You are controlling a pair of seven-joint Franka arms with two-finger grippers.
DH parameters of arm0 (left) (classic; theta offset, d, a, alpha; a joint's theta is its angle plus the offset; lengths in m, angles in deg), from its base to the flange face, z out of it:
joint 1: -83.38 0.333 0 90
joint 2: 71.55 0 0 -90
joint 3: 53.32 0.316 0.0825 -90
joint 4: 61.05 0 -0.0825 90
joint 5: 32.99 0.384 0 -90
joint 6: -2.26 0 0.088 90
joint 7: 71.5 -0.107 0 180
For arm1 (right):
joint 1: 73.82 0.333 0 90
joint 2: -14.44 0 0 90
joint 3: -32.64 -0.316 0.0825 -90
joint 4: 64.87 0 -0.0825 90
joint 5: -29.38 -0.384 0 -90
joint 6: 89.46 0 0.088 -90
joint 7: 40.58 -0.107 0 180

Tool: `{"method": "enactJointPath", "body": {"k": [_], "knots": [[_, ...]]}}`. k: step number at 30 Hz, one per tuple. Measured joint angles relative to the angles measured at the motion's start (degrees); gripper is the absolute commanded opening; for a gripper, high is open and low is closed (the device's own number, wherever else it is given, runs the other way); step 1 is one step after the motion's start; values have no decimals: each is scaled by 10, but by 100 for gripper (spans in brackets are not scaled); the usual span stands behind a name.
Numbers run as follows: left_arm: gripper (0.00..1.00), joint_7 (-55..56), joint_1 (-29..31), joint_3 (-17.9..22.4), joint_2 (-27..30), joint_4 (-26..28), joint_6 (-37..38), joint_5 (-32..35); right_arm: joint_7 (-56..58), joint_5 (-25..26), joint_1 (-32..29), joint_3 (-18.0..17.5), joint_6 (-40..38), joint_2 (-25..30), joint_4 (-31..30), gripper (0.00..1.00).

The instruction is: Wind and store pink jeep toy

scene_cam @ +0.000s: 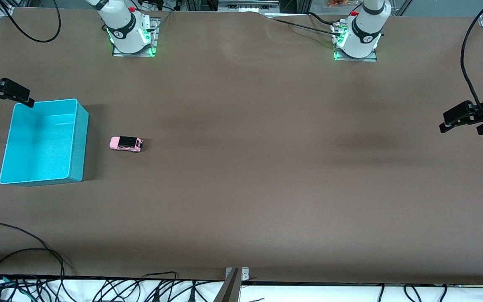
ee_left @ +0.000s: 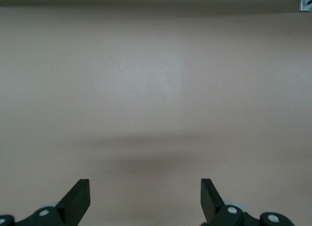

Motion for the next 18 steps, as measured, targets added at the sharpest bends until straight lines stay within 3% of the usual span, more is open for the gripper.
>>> {"method": "enactJointPath", "body": {"k": [18], "knots": [[100,0,0,0,0,0,0,0,0,0,1,-1,12,-8,0,100]]}}
